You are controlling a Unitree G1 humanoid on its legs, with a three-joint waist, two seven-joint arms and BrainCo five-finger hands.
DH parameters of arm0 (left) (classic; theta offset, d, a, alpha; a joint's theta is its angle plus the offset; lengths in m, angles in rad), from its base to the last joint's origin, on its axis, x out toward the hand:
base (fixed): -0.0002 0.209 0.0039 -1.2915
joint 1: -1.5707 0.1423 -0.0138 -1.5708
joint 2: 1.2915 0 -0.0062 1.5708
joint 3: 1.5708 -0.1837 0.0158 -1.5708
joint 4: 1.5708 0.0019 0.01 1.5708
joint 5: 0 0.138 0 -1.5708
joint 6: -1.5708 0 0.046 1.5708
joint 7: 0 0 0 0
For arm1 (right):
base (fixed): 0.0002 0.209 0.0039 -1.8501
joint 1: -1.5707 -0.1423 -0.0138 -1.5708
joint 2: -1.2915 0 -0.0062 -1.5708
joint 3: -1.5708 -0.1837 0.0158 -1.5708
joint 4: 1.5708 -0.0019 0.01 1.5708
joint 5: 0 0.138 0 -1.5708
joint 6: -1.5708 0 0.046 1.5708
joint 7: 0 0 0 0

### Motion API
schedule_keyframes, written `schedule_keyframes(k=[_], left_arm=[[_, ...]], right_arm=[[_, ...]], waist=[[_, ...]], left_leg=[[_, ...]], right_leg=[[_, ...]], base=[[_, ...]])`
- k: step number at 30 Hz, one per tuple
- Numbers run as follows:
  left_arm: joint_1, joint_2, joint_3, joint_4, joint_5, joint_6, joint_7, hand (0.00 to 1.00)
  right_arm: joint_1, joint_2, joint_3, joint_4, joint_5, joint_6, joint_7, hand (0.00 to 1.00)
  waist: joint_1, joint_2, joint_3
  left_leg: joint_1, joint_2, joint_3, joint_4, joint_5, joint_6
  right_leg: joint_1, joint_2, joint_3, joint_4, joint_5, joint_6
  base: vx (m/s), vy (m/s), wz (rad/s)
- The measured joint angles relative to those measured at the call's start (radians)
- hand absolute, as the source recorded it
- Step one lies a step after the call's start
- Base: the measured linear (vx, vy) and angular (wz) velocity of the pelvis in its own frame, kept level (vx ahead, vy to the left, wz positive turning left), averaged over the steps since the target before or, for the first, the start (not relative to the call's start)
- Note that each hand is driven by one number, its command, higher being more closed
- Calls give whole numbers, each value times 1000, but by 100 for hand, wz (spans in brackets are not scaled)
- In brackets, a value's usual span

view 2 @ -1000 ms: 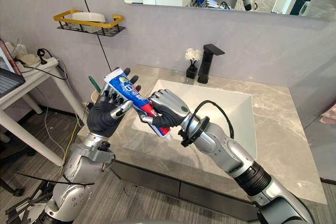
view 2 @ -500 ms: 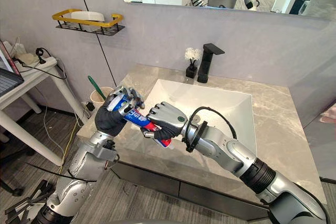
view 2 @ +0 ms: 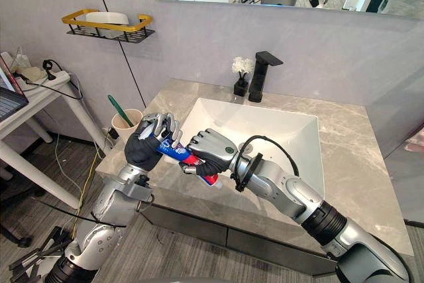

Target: Organize washtable

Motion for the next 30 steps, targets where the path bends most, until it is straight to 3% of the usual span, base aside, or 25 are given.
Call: schedule_keyframes(k=[9, 17, 24, 30], left_arm=[[-39, -30, 30, 0, 6, -5, 33, 100], [-88, -64, 87, -1, 16, -9, 71, 100], [-96, -71, 219, 5, 132, -29, 131, 100], [-75, -102, 321, -28, 201, -49, 150, 100]], right_arm=[[30, 91, -123, 0, 1, 8, -33, 0], [53, 193, -264, -8, 39, 43, -60, 0], [132, 278, -686, -66, 212, 128, -181, 0], [249, 342, -885, -193, 327, 126, -202, 0]], waist=[[-22, 2, 17], [-47, 4, 19], [-51, 11, 23], [-76, 11, 23]], left_leg=[[8, 1, 6, 0, 0, 0], [11, 0, 11, 0, 0, 0], [17, 1, 22, 0, -1, 0], [22, 5, 43, 0, -5, 2]], right_leg=[[4, 0, 6, 1, 1, 1], [5, 0, 10, 1, 1, 2], [5, 1, 22, 2, 3, 2], [2, 3, 38, -1, 5, 0]], base=[[0, 0, -2], [0, 0, 0], [-20, 2, -3], [-24, 4, -9]])
